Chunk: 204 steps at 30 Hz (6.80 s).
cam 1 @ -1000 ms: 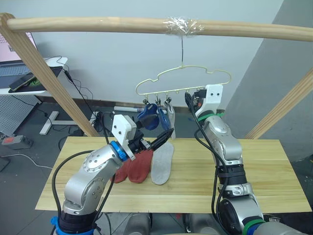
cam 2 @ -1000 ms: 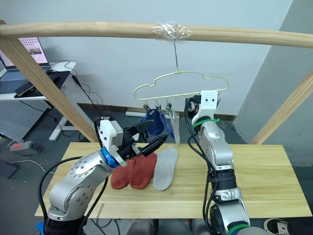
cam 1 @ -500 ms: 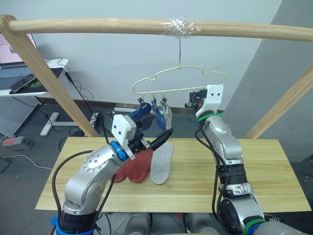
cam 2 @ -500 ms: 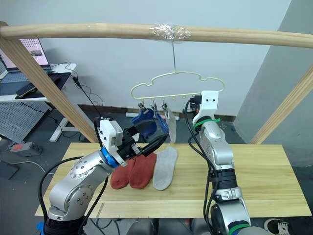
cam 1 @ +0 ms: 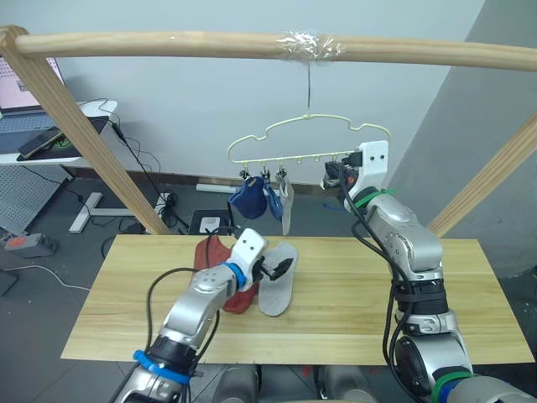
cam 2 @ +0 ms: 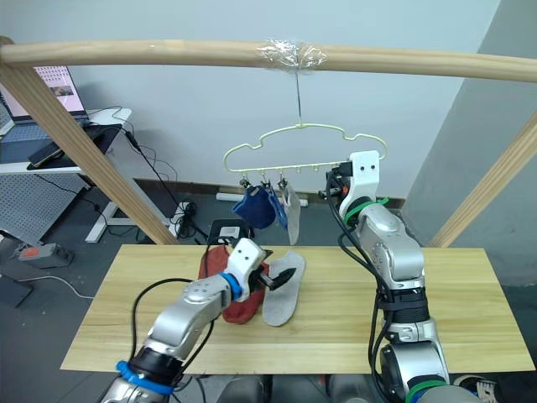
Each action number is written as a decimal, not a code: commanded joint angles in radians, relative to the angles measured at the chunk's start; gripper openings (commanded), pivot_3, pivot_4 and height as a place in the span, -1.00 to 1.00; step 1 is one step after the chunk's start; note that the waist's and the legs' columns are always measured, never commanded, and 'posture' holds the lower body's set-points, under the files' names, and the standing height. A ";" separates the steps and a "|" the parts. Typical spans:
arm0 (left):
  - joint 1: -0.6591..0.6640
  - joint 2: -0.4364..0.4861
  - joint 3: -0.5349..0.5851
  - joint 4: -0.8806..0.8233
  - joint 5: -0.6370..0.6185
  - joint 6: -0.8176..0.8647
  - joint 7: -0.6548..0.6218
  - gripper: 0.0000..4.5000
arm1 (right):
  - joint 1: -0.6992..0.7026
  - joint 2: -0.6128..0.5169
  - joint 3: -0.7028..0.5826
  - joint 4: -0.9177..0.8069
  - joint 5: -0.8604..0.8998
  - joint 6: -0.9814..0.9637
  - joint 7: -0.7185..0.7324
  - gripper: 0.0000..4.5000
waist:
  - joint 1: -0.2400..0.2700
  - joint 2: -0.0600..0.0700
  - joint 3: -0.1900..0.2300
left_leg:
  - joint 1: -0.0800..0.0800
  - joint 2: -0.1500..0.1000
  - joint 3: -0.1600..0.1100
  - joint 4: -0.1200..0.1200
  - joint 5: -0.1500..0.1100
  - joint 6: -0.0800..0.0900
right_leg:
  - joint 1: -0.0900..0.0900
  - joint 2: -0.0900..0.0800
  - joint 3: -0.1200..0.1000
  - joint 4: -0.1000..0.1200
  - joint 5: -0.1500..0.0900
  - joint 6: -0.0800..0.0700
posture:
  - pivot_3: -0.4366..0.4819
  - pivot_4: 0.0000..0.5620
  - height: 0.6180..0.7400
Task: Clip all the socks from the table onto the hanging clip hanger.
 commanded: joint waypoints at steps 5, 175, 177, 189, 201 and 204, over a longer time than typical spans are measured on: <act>-0.085 -0.073 -0.008 0.288 0.108 -0.094 0.019 1.00 | 0.019 0.025 0.000 -0.107 0.019 0.051 -0.029 -0.99 | -0.020 0.000 0.000 | 0.000 0.000 0.000 0.000 0.000 0.000 | 0.000 0.000 0.000 0.000 0.000 0.000 | -0.26 -0.52 1.00; 0.045 -0.040 0.230 -0.632 -0.293 0.116 0.009 1.00 | 0.037 0.068 0.008 0.175 -0.188 -0.459 -0.206 0.10 | -0.004 0.002 0.001 | -0.005 0.000 0.000 0.000 0.001 0.001 | -0.001 -0.001 -0.001 -0.004 -0.001 0.002 | -0.02 -0.51 1.00; 0.047 -0.040 0.227 -0.635 -0.293 0.115 0.012 1.00 | 0.022 0.066 0.010 0.194 -0.187 -0.473 -0.202 0.10 | -0.004 0.002 0.001 | -0.005 0.000 0.000 0.000 0.001 0.001 | -0.001 -0.001 -0.001 -0.004 -0.001 0.002 | -0.01 -0.52 1.00; 0.041 -0.042 0.220 -0.633 -0.294 0.109 0.015 1.00 | 0.045 0.060 0.013 0.176 -0.187 -0.473 -0.201 0.10 | -0.004 0.002 0.001 | -0.005 0.000 0.000 0.000 0.001 0.001 | -0.001 -0.001 -0.001 -0.004 -0.001 0.002 | -0.02 -0.55 1.00; 0.031 -0.041 0.217 -0.630 -0.299 0.110 0.017 1.00 | 0.019 0.100 0.024 0.184 -0.172 -0.465 -0.204 -0.50 | -0.004 0.002 0.001 | -0.004 0.000 0.000 0.000 0.001 0.001 | -0.001 -0.001 -0.001 -0.002 -0.001 0.002 | -0.04 -0.57 1.00; 0.033 -0.041 0.218 -0.632 -0.299 0.111 0.018 1.00 | 0.022 0.101 0.026 0.183 -0.176 -0.460 -0.206 -0.63 | -0.004 0.002 0.001 | -0.004 0.000 0.000 0.000 0.001 0.001 | -0.001 -0.001 -0.001 -0.002 -0.001 0.002 | -0.04 -0.57 1.00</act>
